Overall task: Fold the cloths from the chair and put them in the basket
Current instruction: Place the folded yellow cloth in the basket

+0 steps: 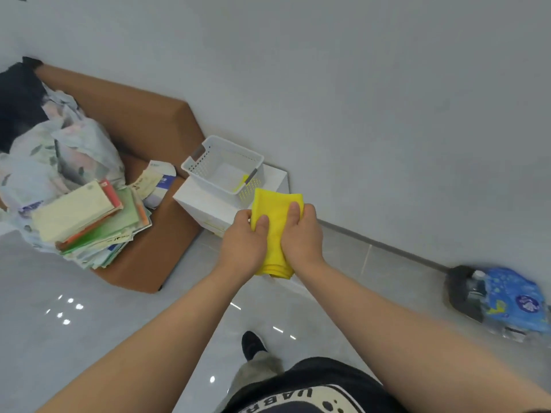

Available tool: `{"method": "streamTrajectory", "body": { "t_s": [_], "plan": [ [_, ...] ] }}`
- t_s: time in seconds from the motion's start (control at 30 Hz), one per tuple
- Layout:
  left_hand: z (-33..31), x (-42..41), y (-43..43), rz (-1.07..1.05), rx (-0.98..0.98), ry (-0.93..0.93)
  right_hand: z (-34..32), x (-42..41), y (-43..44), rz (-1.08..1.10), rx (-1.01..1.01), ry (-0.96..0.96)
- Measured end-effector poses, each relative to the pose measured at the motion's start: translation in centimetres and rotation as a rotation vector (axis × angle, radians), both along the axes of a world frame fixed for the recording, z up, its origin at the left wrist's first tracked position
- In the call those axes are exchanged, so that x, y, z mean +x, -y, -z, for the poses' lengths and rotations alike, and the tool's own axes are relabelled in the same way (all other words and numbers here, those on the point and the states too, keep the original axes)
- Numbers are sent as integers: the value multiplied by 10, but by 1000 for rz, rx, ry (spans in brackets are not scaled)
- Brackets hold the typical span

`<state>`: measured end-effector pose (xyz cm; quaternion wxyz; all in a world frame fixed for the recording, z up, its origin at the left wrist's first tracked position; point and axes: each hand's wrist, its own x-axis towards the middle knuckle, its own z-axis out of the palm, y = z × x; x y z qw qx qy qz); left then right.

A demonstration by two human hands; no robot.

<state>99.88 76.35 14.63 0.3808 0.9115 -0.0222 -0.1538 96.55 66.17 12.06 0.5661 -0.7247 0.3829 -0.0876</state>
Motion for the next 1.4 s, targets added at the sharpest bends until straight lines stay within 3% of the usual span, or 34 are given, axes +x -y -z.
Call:
{"method": "streamTrajectory", "body": {
  "t_s": [0.13,0.33,0.53,0.8,0.93,1.23,1.4],
  "plan": [
    [-3,84,-35,216,-45,-101,4,71,-28,98,12,-42],
    [18,209,-38,432,-24,-99,17,173,-32,213,29,-108],
    [62,333,-39,411,8,-143,56,295,-26,135,106,-157],
    [117,485,-59,430,113,-327,96,422,-41,-20,404,-266],
    [174,546,-53,497,133,-395,148,473,-43,-79,401,-345],
    [347,614,-42,724,239,-437,312,524,-53,205,235,-526],
    [402,624,-44,816,334,-368,378,532,-77,130,132,-561]
  ]
}}
